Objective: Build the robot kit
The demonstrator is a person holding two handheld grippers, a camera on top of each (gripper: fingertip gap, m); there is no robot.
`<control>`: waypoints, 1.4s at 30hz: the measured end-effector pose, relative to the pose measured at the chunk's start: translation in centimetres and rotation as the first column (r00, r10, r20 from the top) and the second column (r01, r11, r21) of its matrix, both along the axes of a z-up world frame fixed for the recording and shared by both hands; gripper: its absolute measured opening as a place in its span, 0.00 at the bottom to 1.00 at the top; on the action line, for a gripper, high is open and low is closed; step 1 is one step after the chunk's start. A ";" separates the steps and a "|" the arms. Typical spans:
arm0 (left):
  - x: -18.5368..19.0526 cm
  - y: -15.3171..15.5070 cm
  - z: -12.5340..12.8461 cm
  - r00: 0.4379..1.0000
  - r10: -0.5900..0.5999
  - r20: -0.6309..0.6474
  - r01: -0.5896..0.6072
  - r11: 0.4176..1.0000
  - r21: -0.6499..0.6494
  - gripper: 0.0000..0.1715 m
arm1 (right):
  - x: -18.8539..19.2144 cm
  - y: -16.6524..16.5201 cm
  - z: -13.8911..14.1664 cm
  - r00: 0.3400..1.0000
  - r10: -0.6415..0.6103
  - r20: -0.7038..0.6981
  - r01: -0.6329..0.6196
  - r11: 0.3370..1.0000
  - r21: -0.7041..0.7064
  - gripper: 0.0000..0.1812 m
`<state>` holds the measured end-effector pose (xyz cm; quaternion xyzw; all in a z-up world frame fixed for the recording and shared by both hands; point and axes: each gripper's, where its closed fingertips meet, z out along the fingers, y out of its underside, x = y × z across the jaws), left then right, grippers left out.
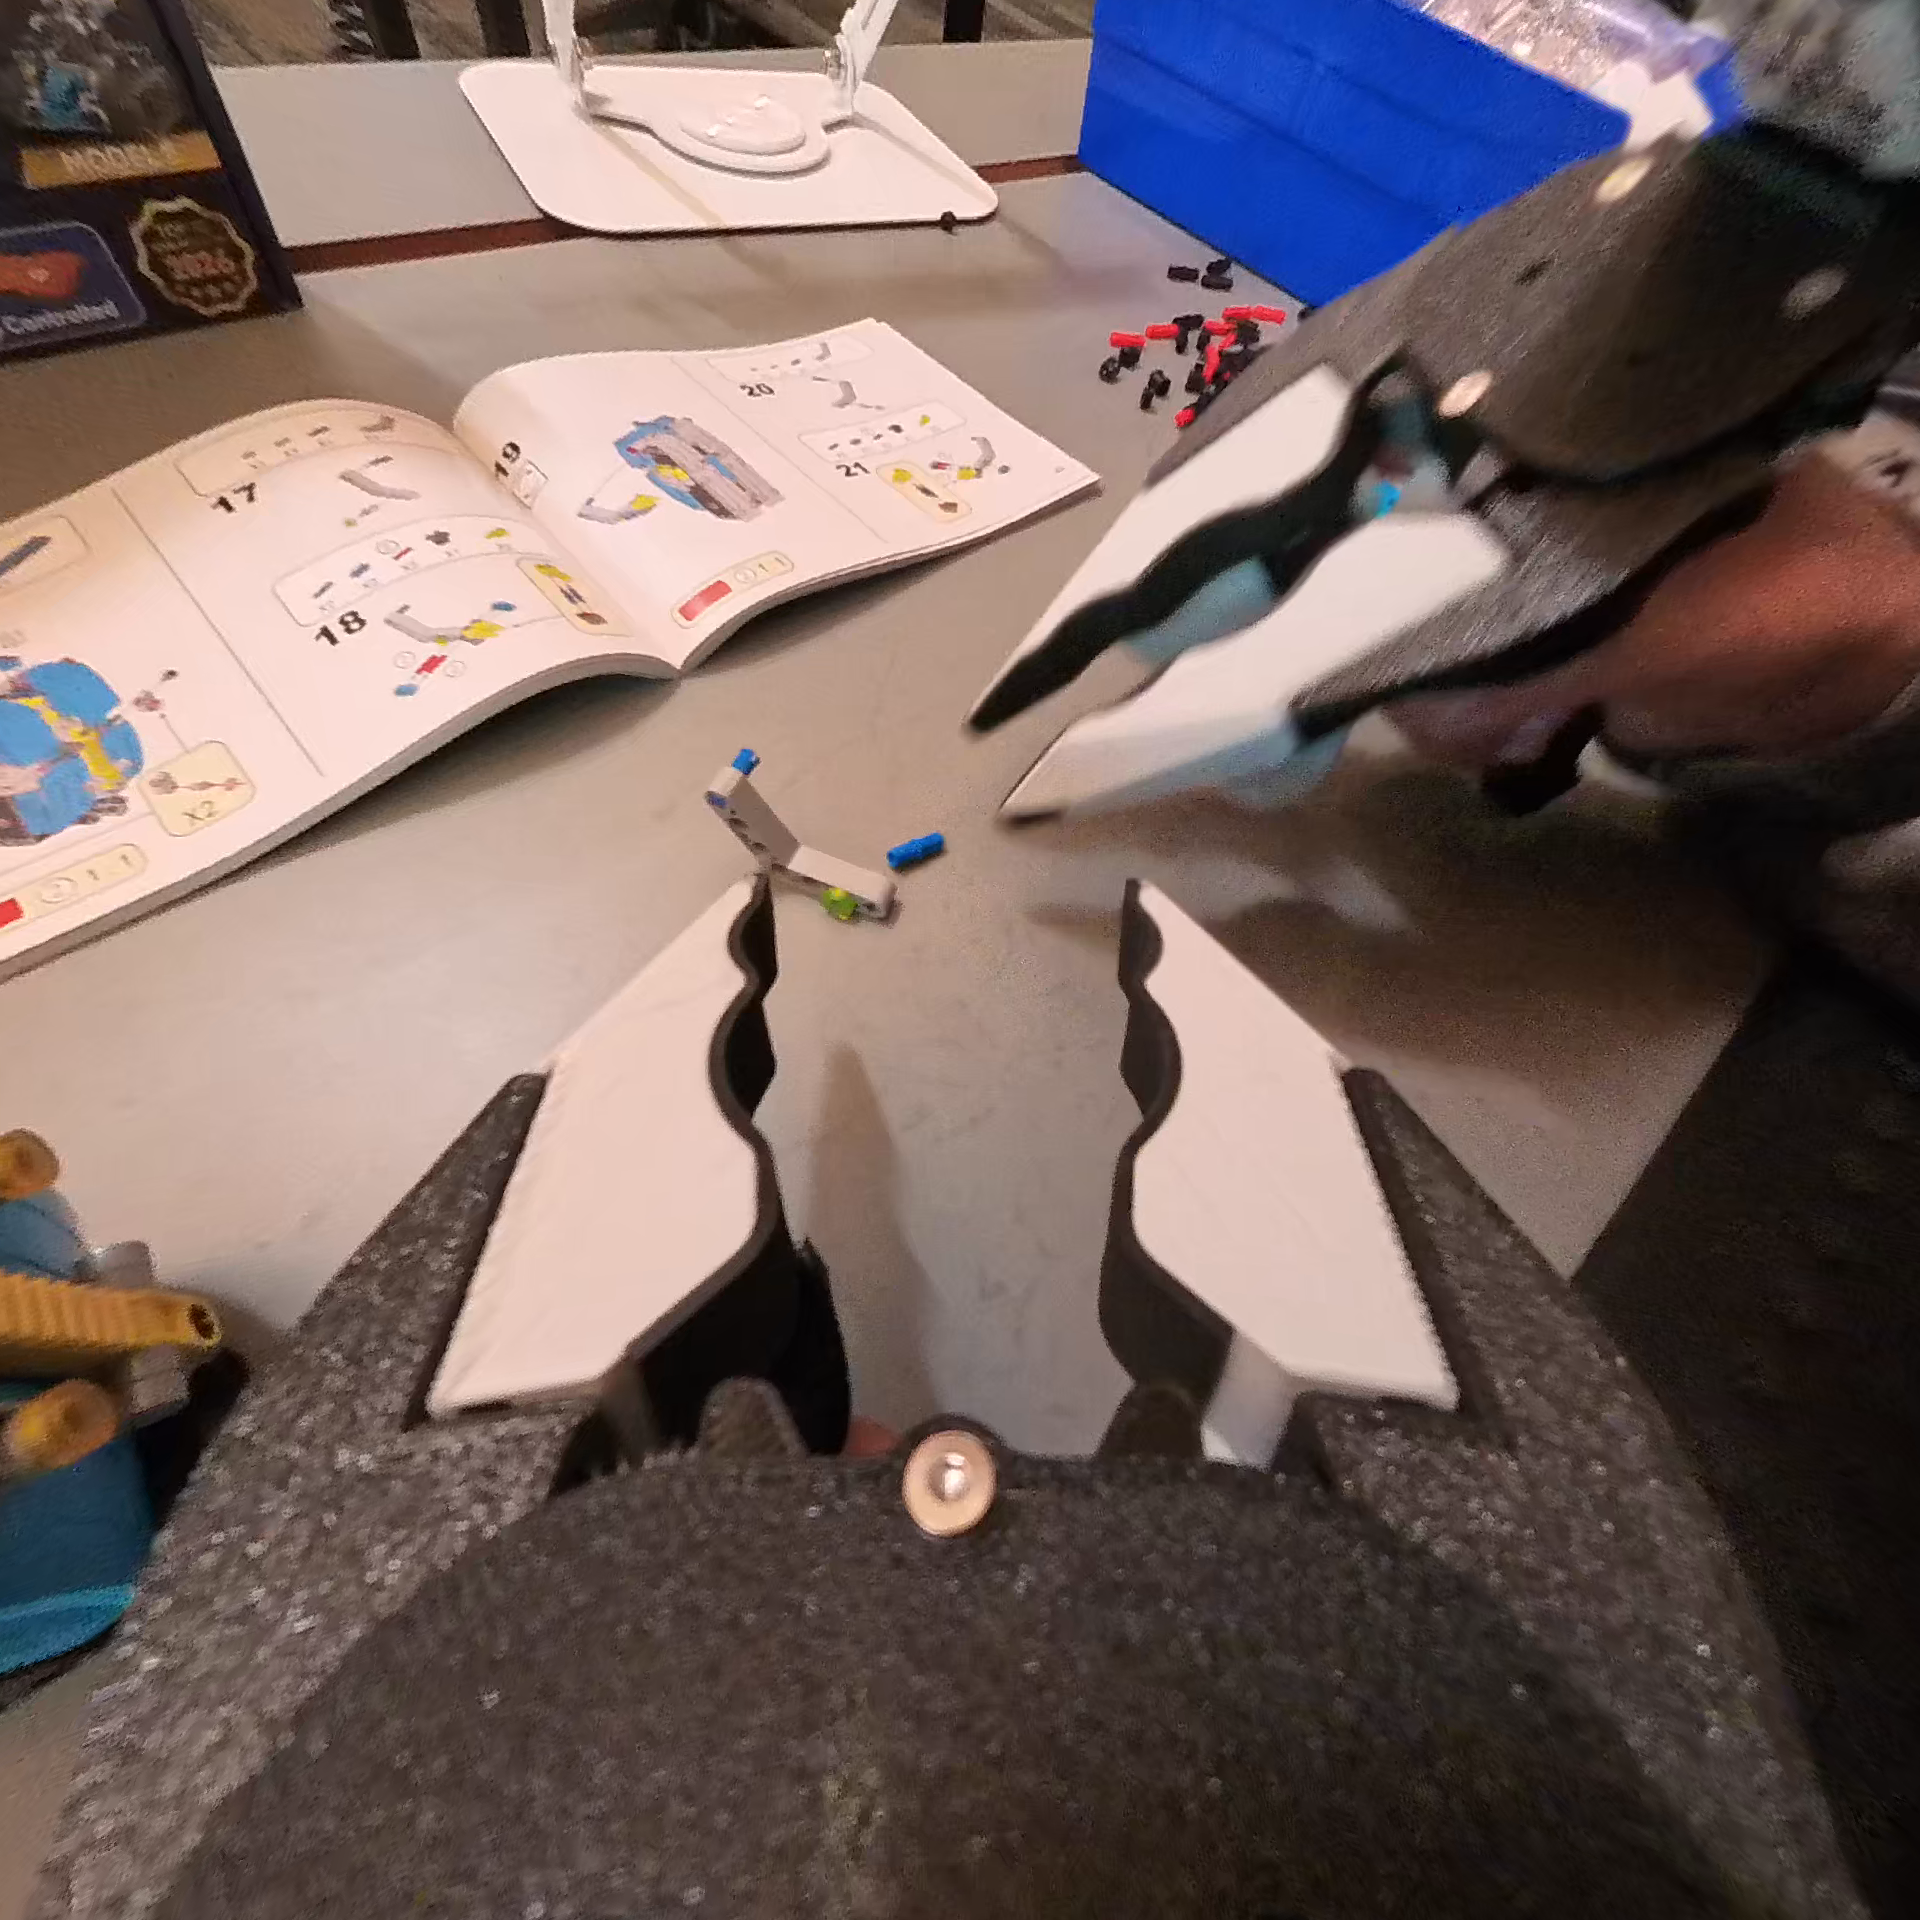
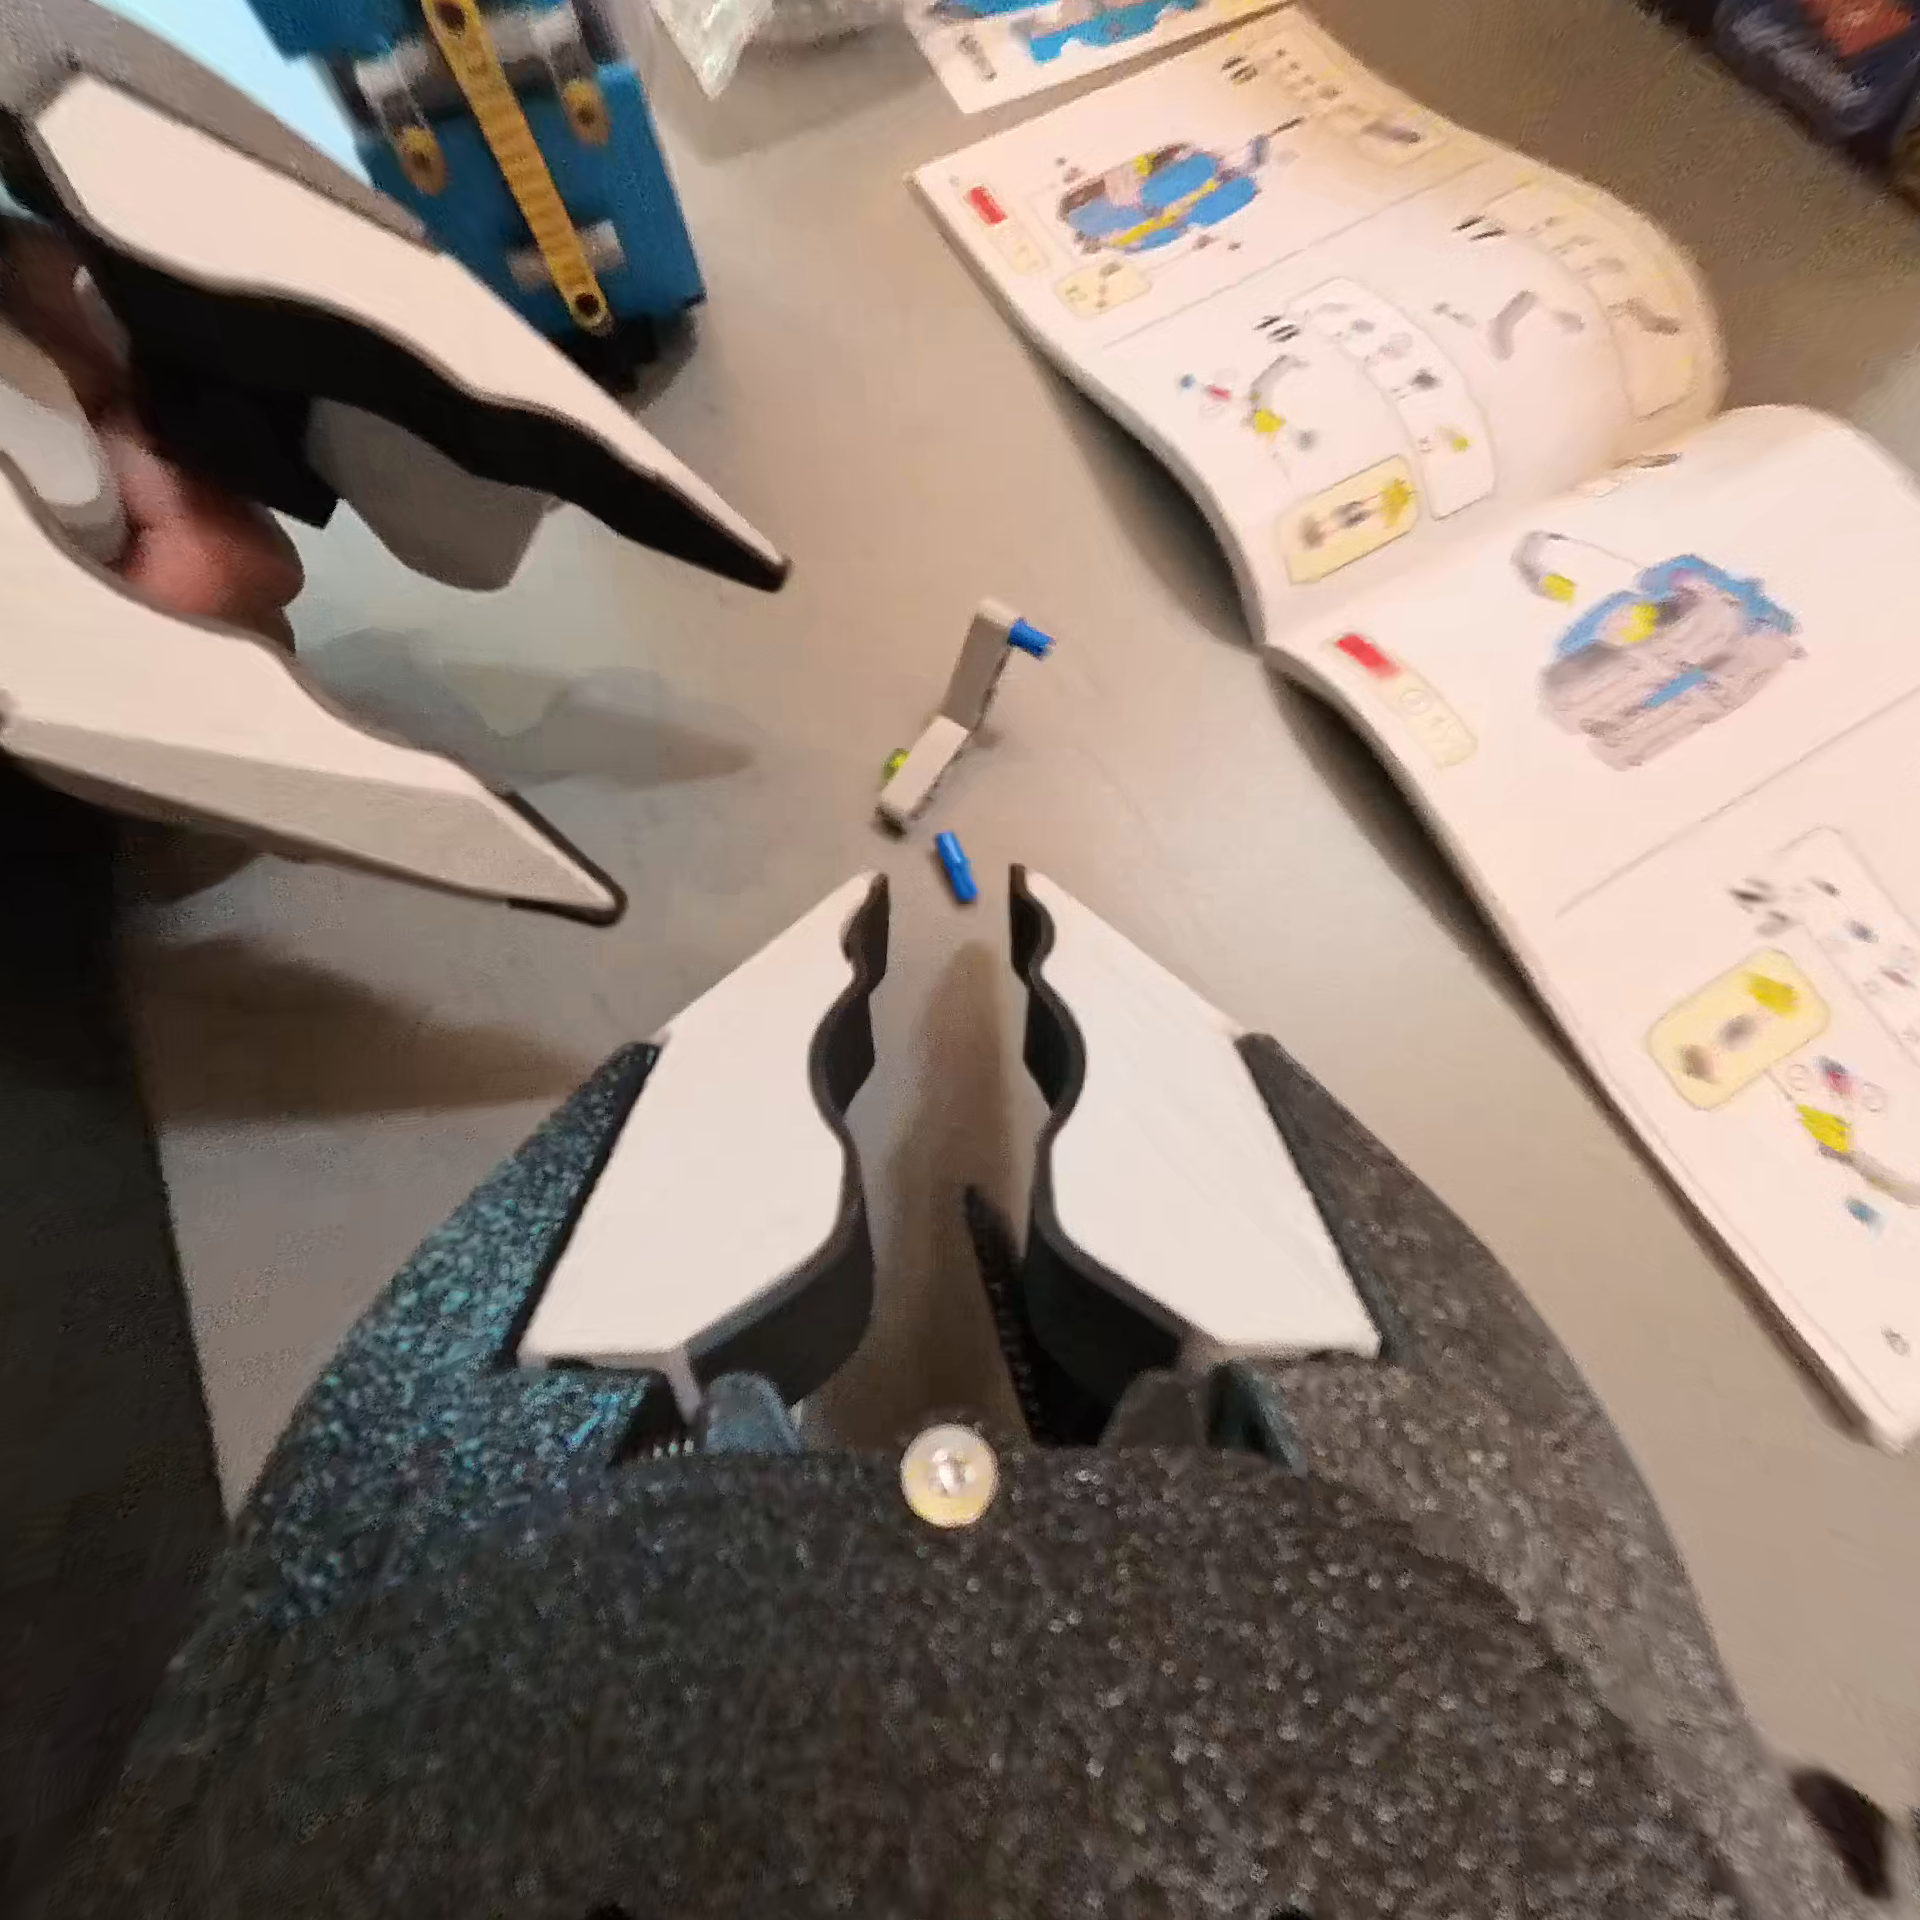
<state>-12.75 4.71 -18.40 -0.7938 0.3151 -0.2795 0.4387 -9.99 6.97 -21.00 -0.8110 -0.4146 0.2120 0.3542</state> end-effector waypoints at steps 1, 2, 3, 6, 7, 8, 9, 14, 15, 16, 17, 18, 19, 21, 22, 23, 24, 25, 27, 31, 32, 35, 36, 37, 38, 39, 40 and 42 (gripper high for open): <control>-0.1 0.1 0.0 1.000 0.006 -0.009 -0.005 1.000 0.011 0.39 | 1.4 0.4 0.9 1.000 -0.017 -0.009 0.018 0.999 0.027 0.13; -0.2 0.1 0.0 1.000 0.012 -0.018 -0.012 1.000 0.022 0.39 | 3.6 1.3 2.0 0.998 -0.069 -0.004 0.069 0.994 0.082 0.13; -0.3 0.2 -0.1 1.000 0.016 -0.024 -0.015 1.000 0.026 0.38 | 6.6 2.6 3.0 0.989 -0.148 0.004 0.146 0.979 0.144 0.12; -0.3 0.2 -0.1 0.999 0.015 -0.032 -0.014 0.999 0.032 0.38 | 19.3 5.0 4.9 0.886 -0.459 0.073 0.431 0.870 0.240 0.12; -0.3 0.1 -0.1 0.999 0.014 -0.038 -0.012 0.999 0.044 0.38 | 22.4 5.1 4.8 0.861 -0.503 0.075 0.479 0.852 0.209 0.12; -0.2 0.0 0.0 0.999 0.009 -0.047 -0.006 0.998 0.060 0.38 | 24.4 4.4 3.8 0.857 -0.509 0.081 0.500 0.859 0.108 0.12; -0.1 -0.1 0.0 0.998 0.003 -0.059 0.002 0.997 0.078 0.38 | 25.5 3.0 2.5 0.863 -0.496 0.094 0.500 0.866 -0.024 0.14; 0.5 -0.6 -0.1 0.992 -0.025 -0.121 0.042 0.989 0.138 0.38 | 24.1 2.0 2.3 0.907 -0.418 0.040 0.420 0.904 -0.083 0.11; 0.5 -0.6 -0.1 0.992 -0.024 -0.127 0.043 0.988 0.148 0.38 | 23.8 2.3 1.9 0.906 -0.417 0.074 0.422 0.905 -0.063 0.11; 0.5 -0.7 0.0 0.991 -0.025 -0.132 0.045 0.987 0.154 0.38 | 24.1 2.7 1.2 0.892 -0.434 0.127 0.441 0.897 -0.028 0.11; 0.6 -0.7 -0.1 0.990 -0.026 -0.137 0.047 0.986 0.157 0.38 | 24.4 2.9 0.6 0.880 -0.444 0.170 0.452 0.892 -0.008 0.11; 0.6 -0.8 -0.1 0.990 -0.027 -0.140 0.049 0.986 0.161 0.38 | 24.5 3.1 0.1 0.871 -0.452 0.195 0.460 0.888 -0.001 0.11; 0.6 -0.8 0.0 0.990 -0.028 -0.140 0.051 0.985 0.164 0.38 | 24.5 3.3 -0.1 0.865 -0.462 0.194 0.470 0.882 0.002 0.11; 0.7 -0.9 0.1 0.989 -0.028 -0.143 0.053 0.983 0.174 0.38 | 24.3 3.5 -0.6 0.863 -0.470 0.186 0.481 0.877 -0.015 0.09; 0.8 -1.0 0.1 0.988 -0.030 -0.149 0.057 0.982 0.181 0.38 | 24.5 3.5 -0.9 0.855 -0.477 0.203 0.489 0.872 -0.011 0.09; 0.8 -1.0 0.0 0.987 -0.034 -0.156 0.063 0.980 0.186 0.38 | 24.8 3.6 -1.2 0.847 -0.482 0.225 0.494 0.869 0.000 0.09; 0.9 -1.1 0.0 0.986 -0.035 -0.163 0.067 0.979 0.192 0.38 | 25.1 3.7 -1.4 0.837 -0.489 0.246 0.502 0.865 0.014 0.09; 1.0 -1.1 0.0 0.985 -0.035 -0.168 0.069 0.978 0.199 0.38 | 25.3 3.7 -1.5 0.831 -0.493 0.259 0.505 0.863 0.020 0.09; 1.0 -1.2 0.0 0.985 -0.037 -0.171 0.072 0.976 0.206 0.38 | 25.4 3.7 -1.8 0.830 -0.491 0.265 0.506 0.863 0.016 0.09; 1.0 -1.3 0.1 0.985 -0.034 -0.166 0.069 0.975 0.209 0.38 | 26.0 3.7 -1.8 0.811 -0.495 0.313 0.503 0.862 0.059 0.04; 1.0 -1.3 0.2 0.986 -0.034 -0.165 0.069 0.975 0.210 0.38 | 26.1 3.6 -1.8 0.808 -0.491 0.326 0.499 0.864 0.067 0.04; 1.0 -1.3 0.3 0.986 -0.035 -0.166 0.071 0.973 0.218 0.38 | 26.3 3.5 -1.7 0.804 -0.480 0.351 0.484 0.871 0.084 0.00; 1.1 -1.4 0.3 0.986 -0.036 -0.166 0.072 0.973 0.221 0.38 | 26.3 3.5 -1.6 0.807 -0.478 0.347 0.479 0.873 0.089 0.01; 1.1 -1.4 0.3 0.985 -0.038 -0.166 0.075 0.972 0.222 0.38 | 26.1 3.5 -1.4 0.813 -0.475 0.338 0.475 0.876 0.089 0.00; 1.1 -1.5 0.3 0.985 -0.039 -0.167 0.076 0.972 0.224 0.38 | 26.0 3.5 -1.2 0.817 -0.474 0.328 0.473 0.877 0.088 0.00; 1.1 -1.5 0.3 0.985 -0.039 -0.167 0.077 0.971 0.225 0.38 | 26.0 3.4 -1.1 0.821 -0.472 0.321 0.470 0.878 0.088 0.00; 1.1 -1.5 0.4 0.985 -0.039 -0.167 0.077 0.971 0.225 0.38 | 26.0 3.4 -0.8 0.823 -0.474 0.314 0.470 0.878 0.094 0.00; 1.1 -1.5 0.4 0.985 -0.041 -0.166 0.079 0.971 0.226 0.38 | 26.2 3.6 -0.4 0.823 -0.483 0.298 0.472 0.874 0.115 0.00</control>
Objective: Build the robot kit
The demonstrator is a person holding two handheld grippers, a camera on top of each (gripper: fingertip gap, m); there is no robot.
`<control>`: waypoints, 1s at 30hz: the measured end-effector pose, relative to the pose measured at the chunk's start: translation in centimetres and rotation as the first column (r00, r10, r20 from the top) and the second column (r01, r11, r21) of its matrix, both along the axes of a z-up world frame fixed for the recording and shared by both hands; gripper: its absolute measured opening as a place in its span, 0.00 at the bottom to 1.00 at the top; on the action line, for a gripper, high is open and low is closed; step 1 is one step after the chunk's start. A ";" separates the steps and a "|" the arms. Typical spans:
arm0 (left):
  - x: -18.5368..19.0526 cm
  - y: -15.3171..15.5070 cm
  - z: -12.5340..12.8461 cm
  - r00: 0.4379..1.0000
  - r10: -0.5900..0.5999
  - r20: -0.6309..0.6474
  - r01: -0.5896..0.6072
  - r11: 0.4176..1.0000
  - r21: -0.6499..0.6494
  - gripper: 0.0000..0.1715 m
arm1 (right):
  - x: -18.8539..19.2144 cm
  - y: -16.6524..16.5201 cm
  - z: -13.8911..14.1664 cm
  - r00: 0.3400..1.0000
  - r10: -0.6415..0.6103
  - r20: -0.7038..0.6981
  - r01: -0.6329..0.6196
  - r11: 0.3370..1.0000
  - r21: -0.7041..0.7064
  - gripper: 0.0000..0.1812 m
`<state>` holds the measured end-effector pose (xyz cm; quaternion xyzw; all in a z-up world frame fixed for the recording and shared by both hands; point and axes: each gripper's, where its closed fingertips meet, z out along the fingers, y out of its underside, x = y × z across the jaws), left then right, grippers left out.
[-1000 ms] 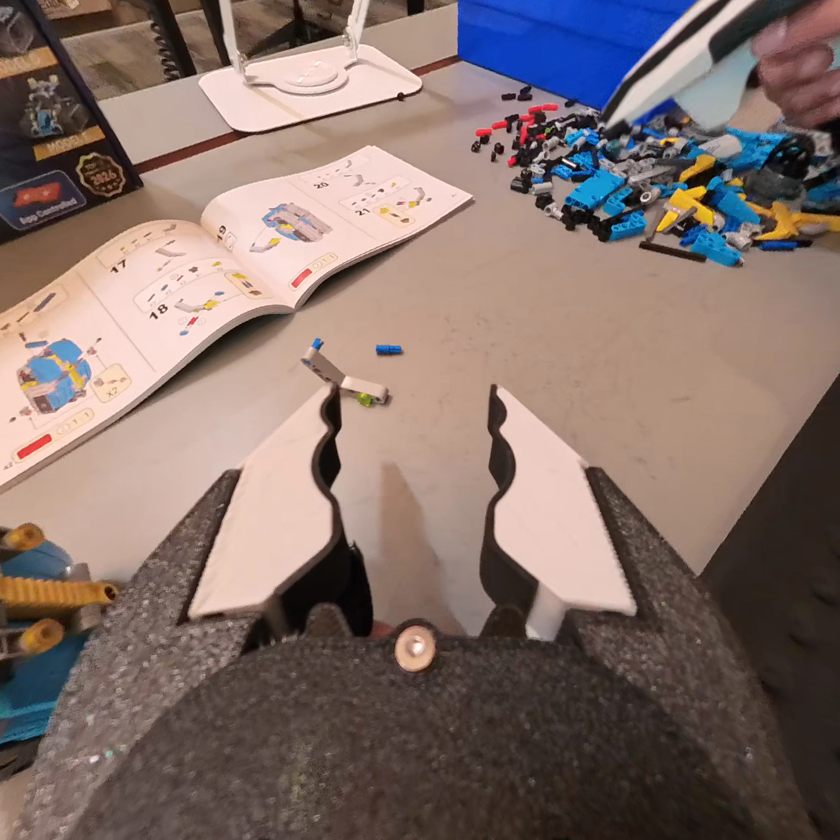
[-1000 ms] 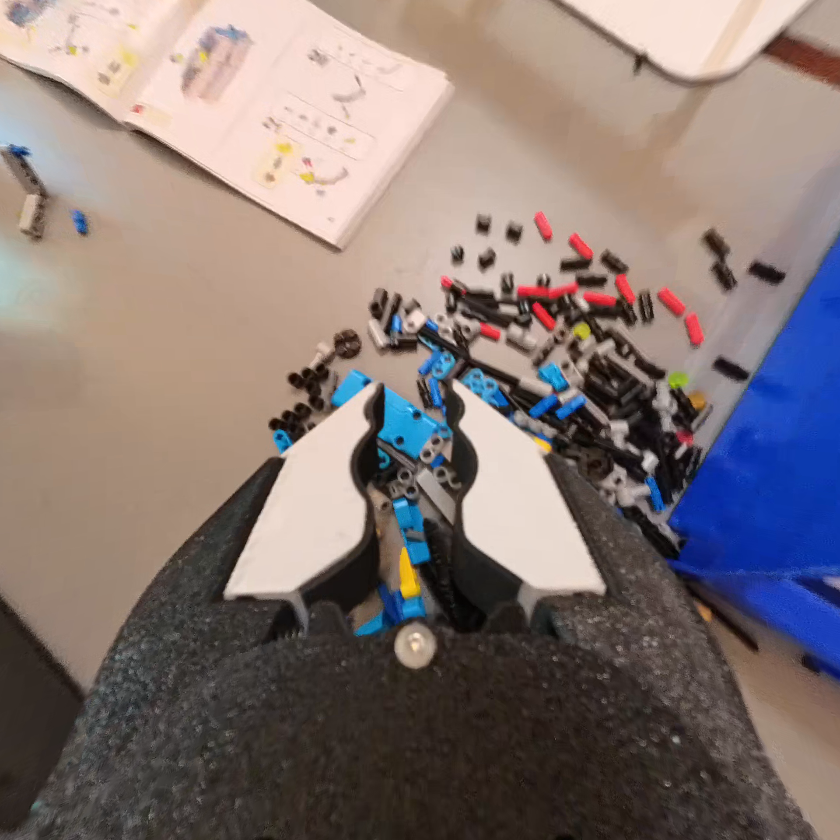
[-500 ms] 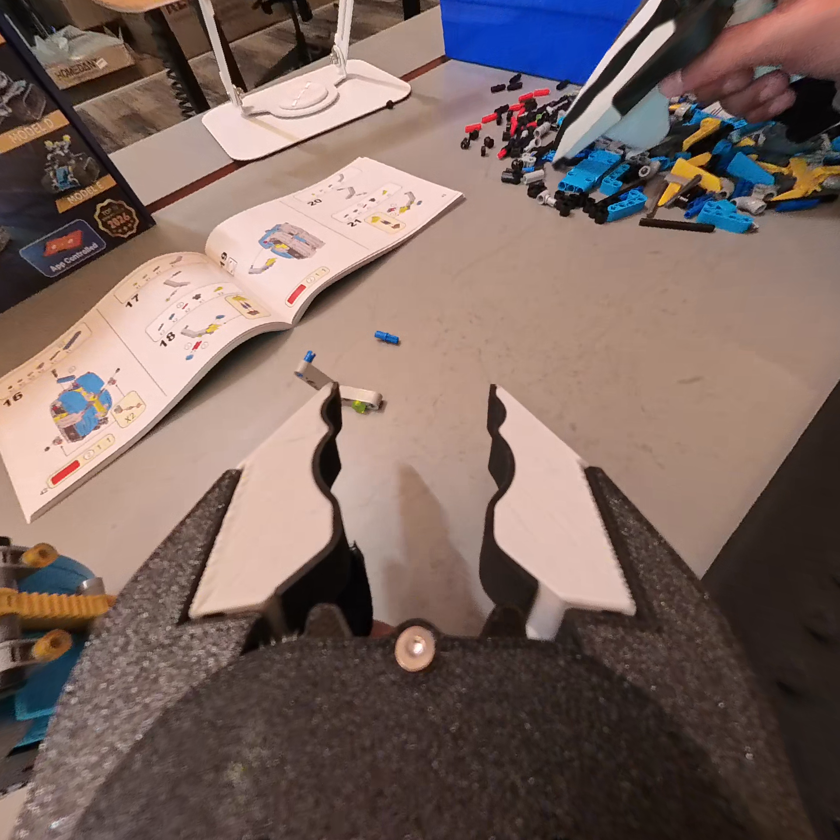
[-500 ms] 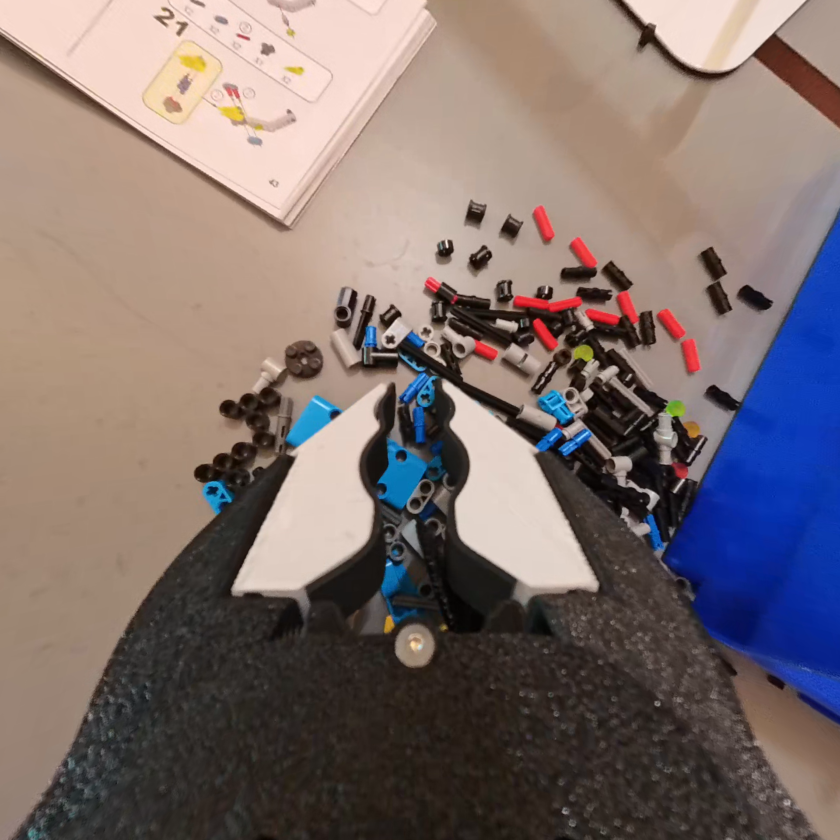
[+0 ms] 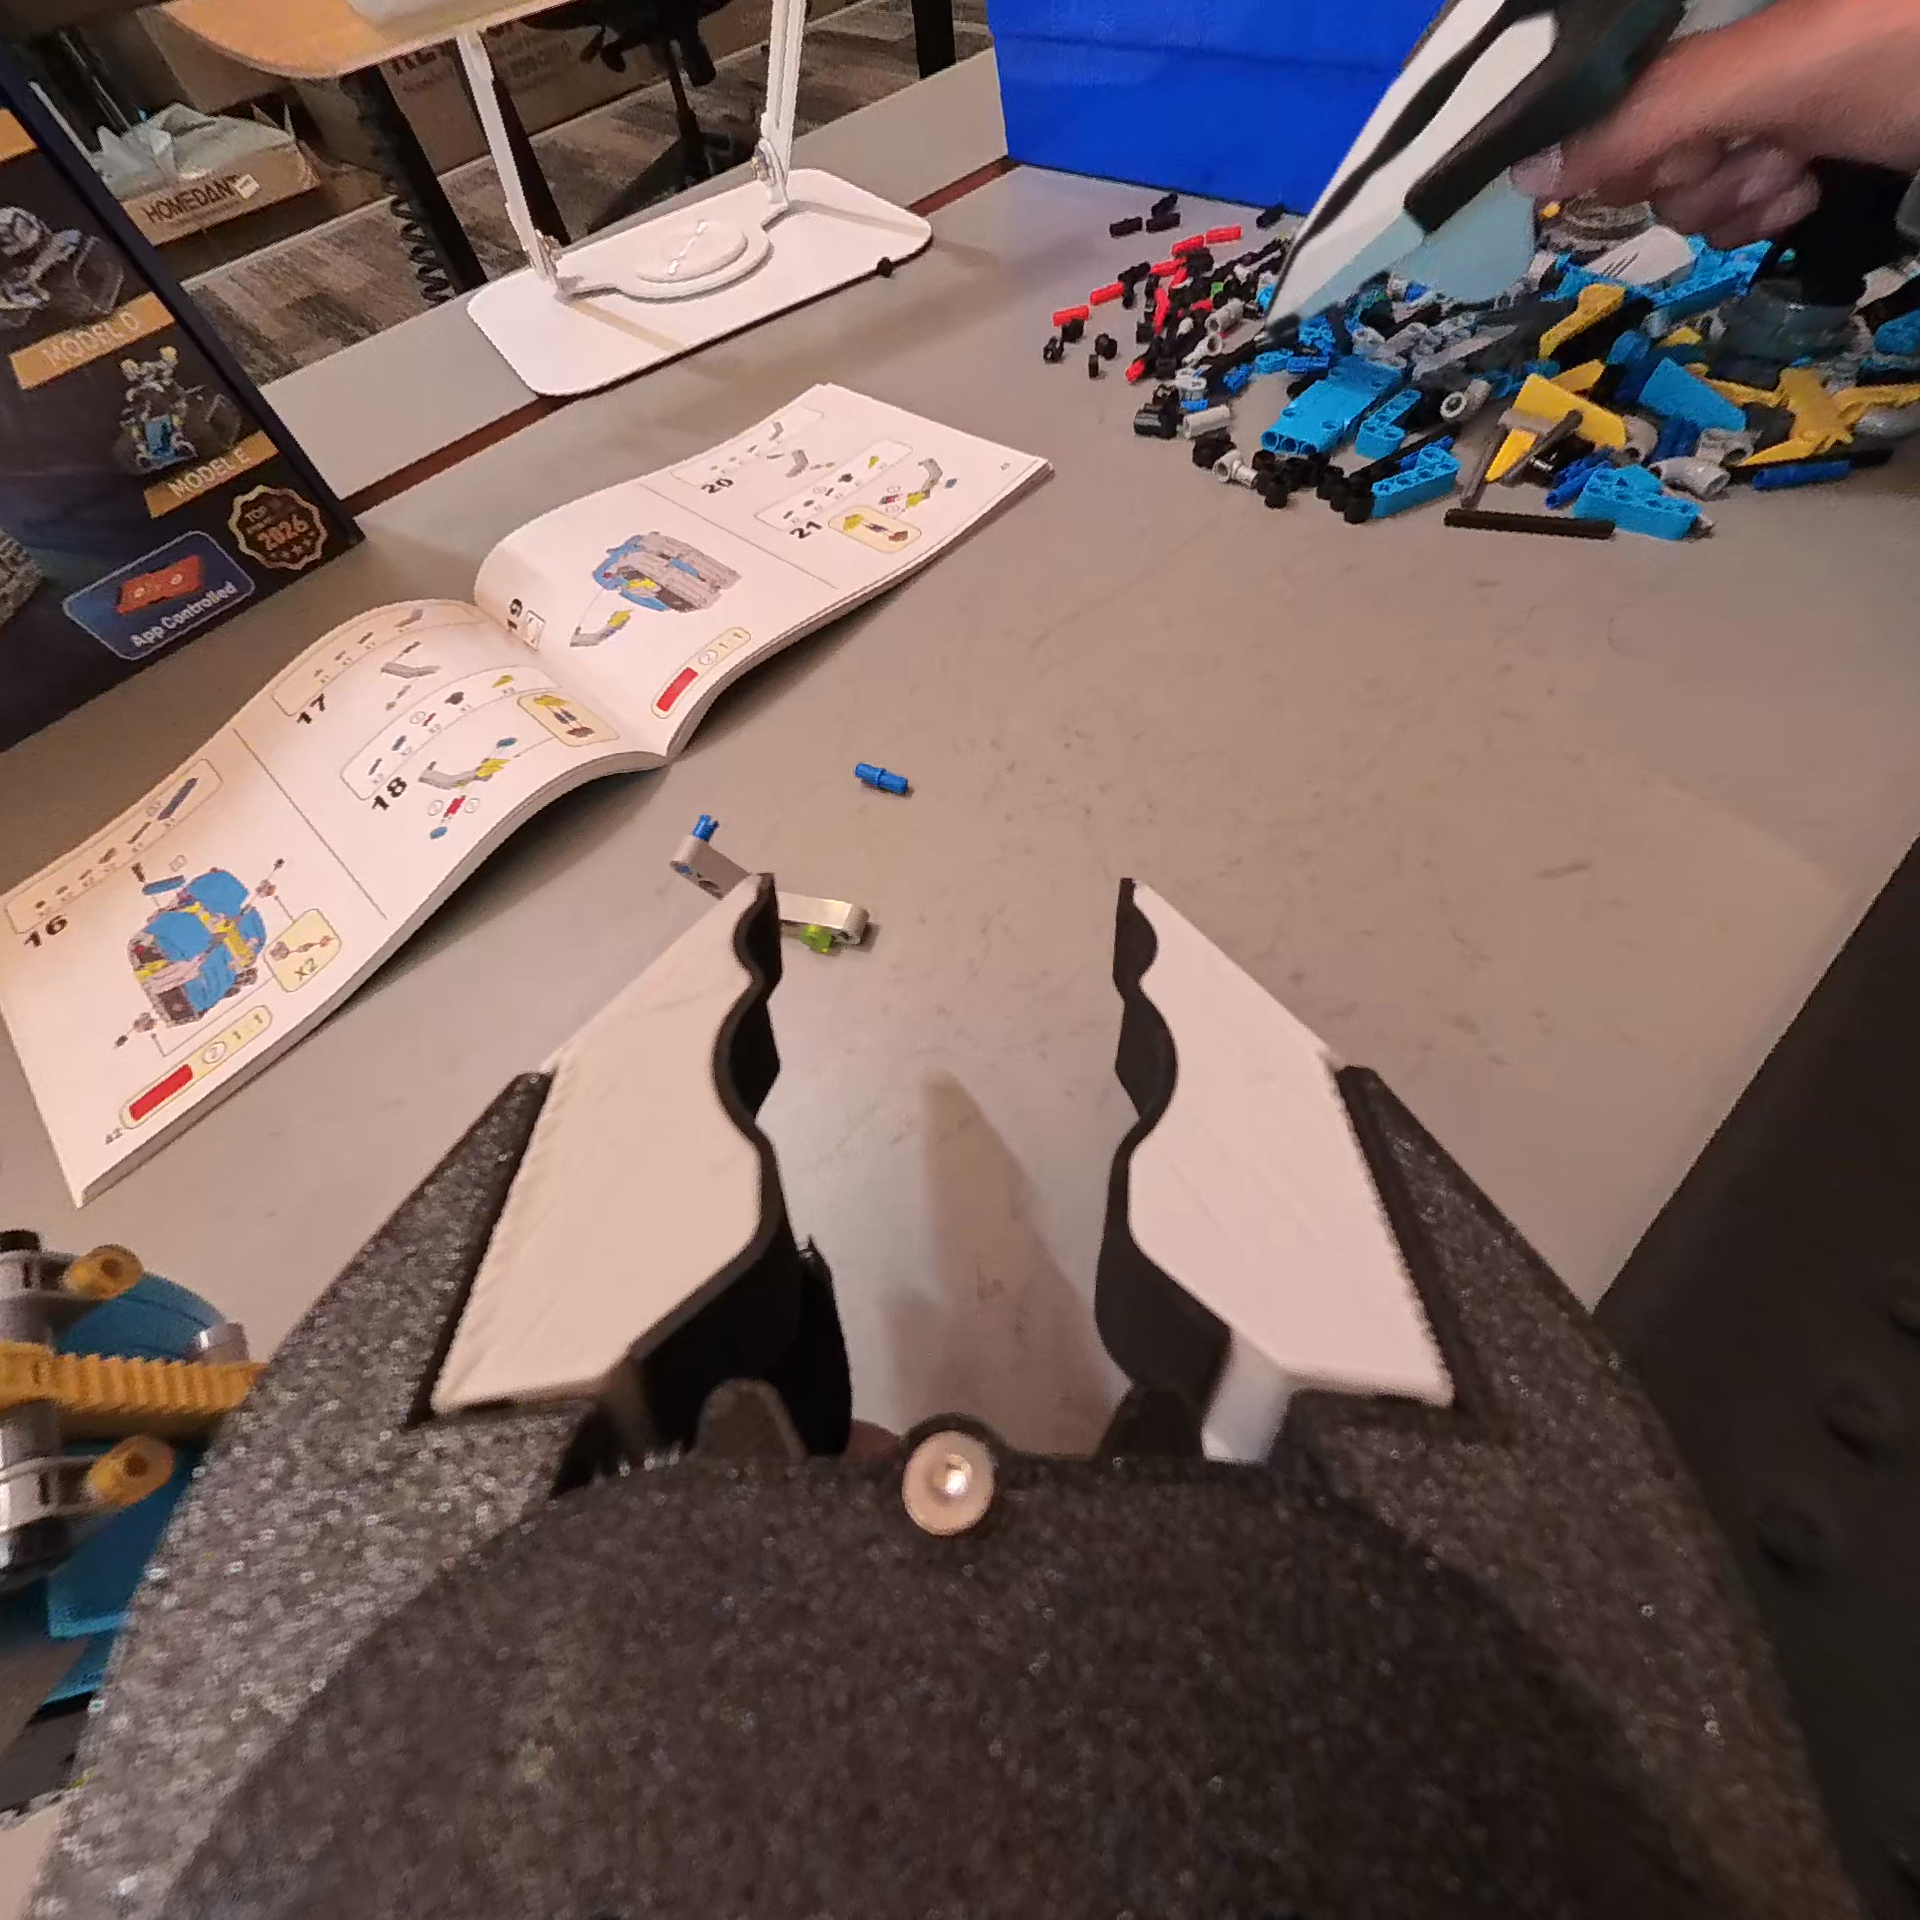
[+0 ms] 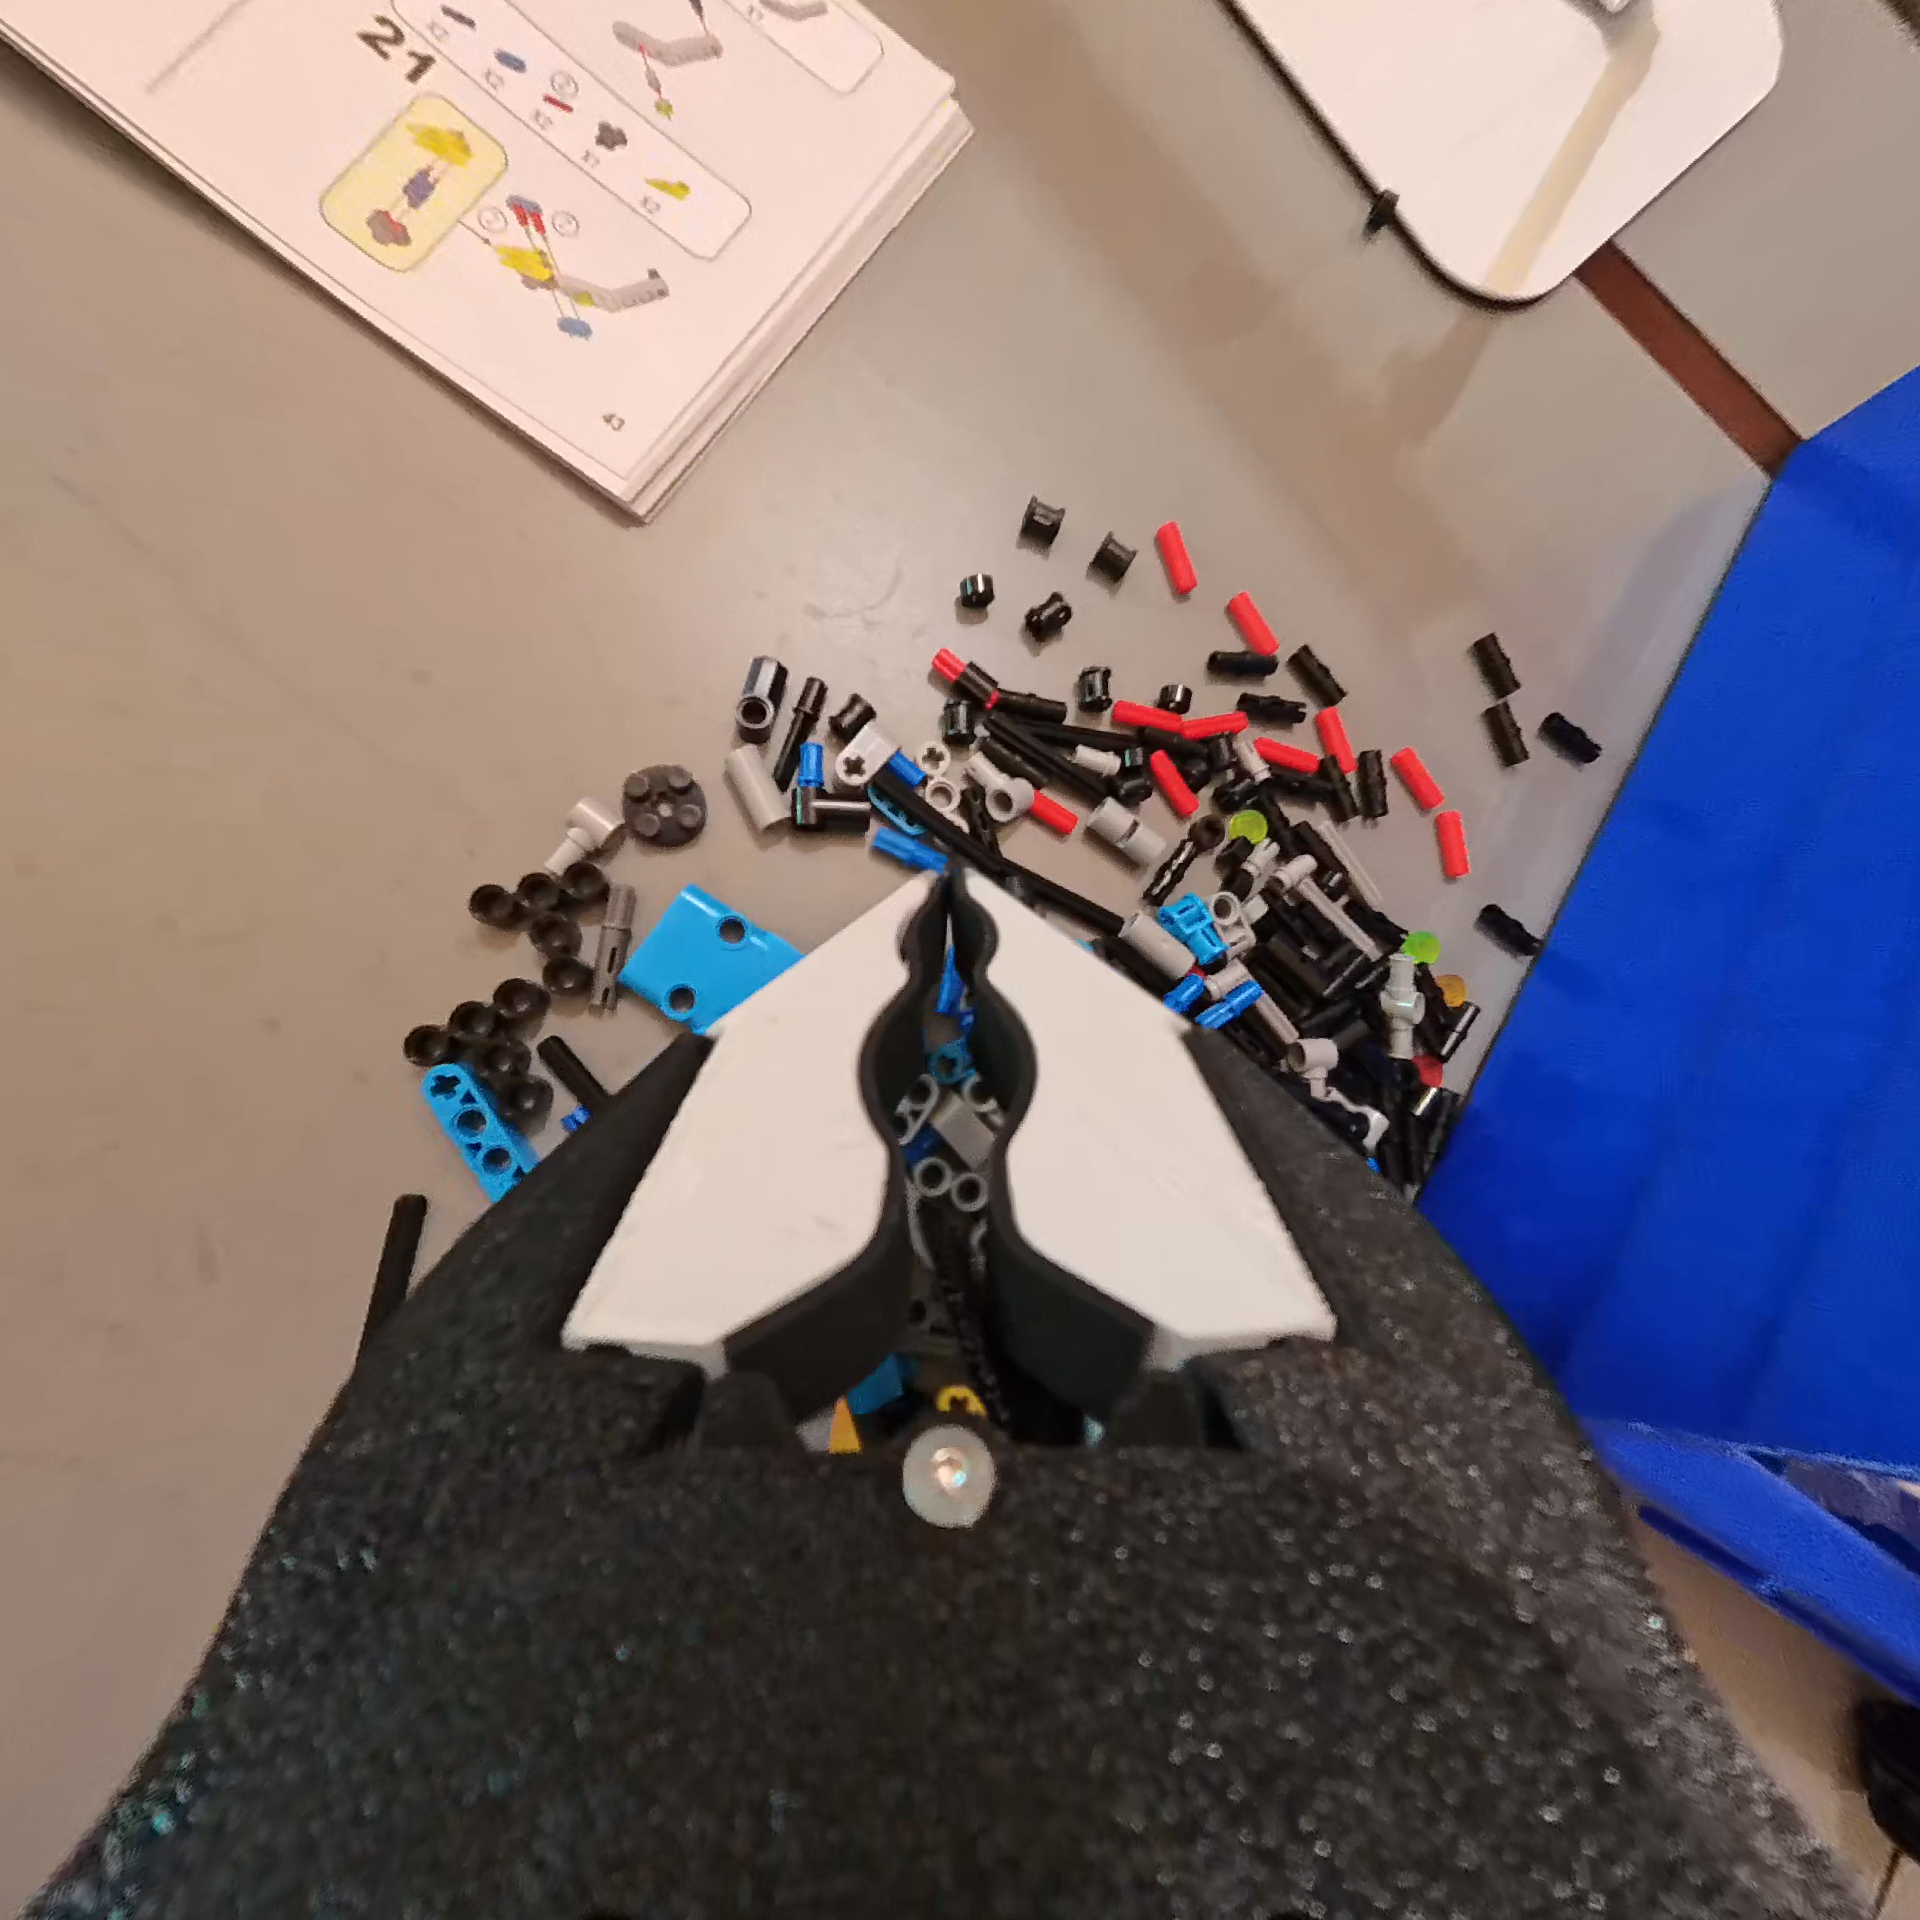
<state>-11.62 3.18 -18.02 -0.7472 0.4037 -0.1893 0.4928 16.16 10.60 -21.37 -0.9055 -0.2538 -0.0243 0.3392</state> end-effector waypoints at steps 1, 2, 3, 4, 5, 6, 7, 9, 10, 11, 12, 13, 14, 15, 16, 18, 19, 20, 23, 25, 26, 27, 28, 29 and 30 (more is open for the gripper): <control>0.0 0.0 0.0 1.000 0.000 -0.001 0.000 1.000 0.001 0.38 | 0.0 0.0 0.1 1.000 0.000 -0.004 0.000 1.000 0.005 0.00; 0.0 0.0 0.0 1.000 -0.001 -0.001 0.001 1.000 0.002 0.38 | -0.1 -0.1 0.0 1.000 0.003 -0.004 -0.003 1.000 -0.001 0.00; 0.0 0.0 0.0 1.000 -0.002 -0.002 0.002 1.000 0.001 0.38 | -0.2 -0.1 0.0 1.000 0.011 -0.005 -0.011 1.000 0.000 0.00; 0.1 -0.1 0.0 1.000 -0.003 -0.003 0.003 1.000 0.000 0.38 | -0.5 0.0 0.1 1.000 0.023 -0.010 -0.023 1.000 0.009 0.00; 0.1 -0.1 -0.1 1.000 -0.004 -0.004 0.004 1.000 0.000 0.38 | -0.8 -0.1 0.2 0.999 0.035 -0.019 -0.035 0.999 0.012 0.01; 0.1 -0.1 -0.1 1.000 -0.005 -0.004 0.005 1.000 0.000 0.38 | -1.2 -0.2 0.0 0.999 0.046 -0.024 -0.046 0.999 0.002 0.04; 0.1 -0.1 -0.1 1.000 -0.006 -0.004 0.006 1.000 0.000 0.38 | -1.1 -0.1 -0.3 0.999 0.042 -0.013 -0.042 0.999 -0.007 0.09; 0.1 -0.2 0.0 1.000 -0.010 -0.003 0.010 1.000 -0.001 0.38 | -0.9 -0.2 -0.9 0.999 0.039 0.010 -0.038 0.999 -0.029 0.11; 0.1 -0.2 0.0 1.000 -0.011 -0.003 0.011 1.000 -0.001 0.38 | -1.0 -0.2 -1.0 0.999 0.042 0.001 -0.042 0.999 -0.030 0.11; 0.2 -0.2 0.0 1.000 -0.012 -0.003 0.012 1.000 -0.001 0.38 | -1.0 -0.1 -1.2 0.999 0.037 -0.011 -0.038 0.999 -0.031 0.11; 0.2 -0.3 0.0 1.000 -0.013 -0.002 0.013 1.000 -0.003 0.38 | -1.0 -0.2 -1.4 0.999 0.033 -0.019 -0.034 0.998 -0.044 0.11; 0.2 -0.3 0.0 1.000 -0.015 0.001 0.015 1.000 -0.005 0.38 | -1.2 -0.2 -1.4 0.998 0.039 -0.046 -0.041 0.998 -0.046 0.08; 0.2 -0.4 0.1 1.000 -0.016 0.004 0.016 1.000 -0.004 0.38 | -1.3 -0.3 -1.5 0.997 0.039 -0.066 -0.042 0.997 -0.057 0.06; 0.2 -0.4 0.2 1.000 -0.015 0.007 0.015 1.000 -0.002 0.38 | -1.5 -0.5 -1.6 0.995 0.043 -0.086 -0.049 0.996 -0.070 0.03; 0.1 -0.4 0.3 1.000 -0.012 0.011 0.012 1.000 0.003 0.38 | -1.5 -0.5 -1.6 0.995 0.038 -0.088 -0.044 0.996 -0.073 0.03; -0.1 -0.5 1.0 0.999 -0.010 0.033 0.009 1.000 0.009 0.37 | -1.3 -0.6 -1.5 0.997 0.040 -0.063 -0.044 0.996 -0.075 0.03; -0.2 -0.9 1.7 0.998 -0.022 0.057 0.021 1.000 0.006 0.37 | -1.3 -0.6 -1.4 0.998 0.043 -0.052 -0.046 0.997 -0.069 0.03; -0.3 -1.4 2.6 0.995 -0.045 0.084 0.045 0.999 0.009 0.37 | -1.4 -0.5 -1.1 0.998 0.046 -0.051 -0.049 0.997 -0.054 0.03; -2.7 -1.7 6.8 0.989 -0.077 0.123 0.067 0.994 0.084 0.37 | -2.4 -0.1 0.6 0.996 0.054 -0.076 -0.054 0.999 0.006 0.03; -5.7 -0.5 10.0 0.986 -0.051 0.158 0.033 0.992 0.119 0.36 | -5.2 0.0 2.1 0.986 0.111 -0.122 -0.107 0.994 0.039 0.03; -7.3 0.2 11.2 0.982 -0.042 0.185 0.022 0.994 0.111 0.36 | -7.4 -0.1 2.5 0.977 0.155 -0.148 -0.151 0.988 0.039 0.03; -8.3 0.5 11.9 0.976 -0.054 0.212 0.038 0.996 0.079 0.36 | -10.1 -0.3 2.7 0.962 0.209 -0.173 -0.206 0.978 0.035 0.03; -8.8 0.5 11.9 0.969 -0.084 0.232 0.078 0.996 0.033 0.36 | -13.4 -0.6 2.7 0.941 0.275 -0.199 -0.275 0.961 0.032 0.03; -8.8 0.3 11.4 0.965 -0.112 0.238 0.119 0.993 -0.015 0.36 | -16.8 -1.4 2.4 0.911 0.347 -0.222 -0.351 0.936 0.024 0.03; -8.4 0.0 10.5 0.964 -0.131 0.229 0.147 0.988 -0.052 0.36 | -19.8 -2.2 1.8 0.887 0.405 -0.220 -0.413 0.910 0.009 0.03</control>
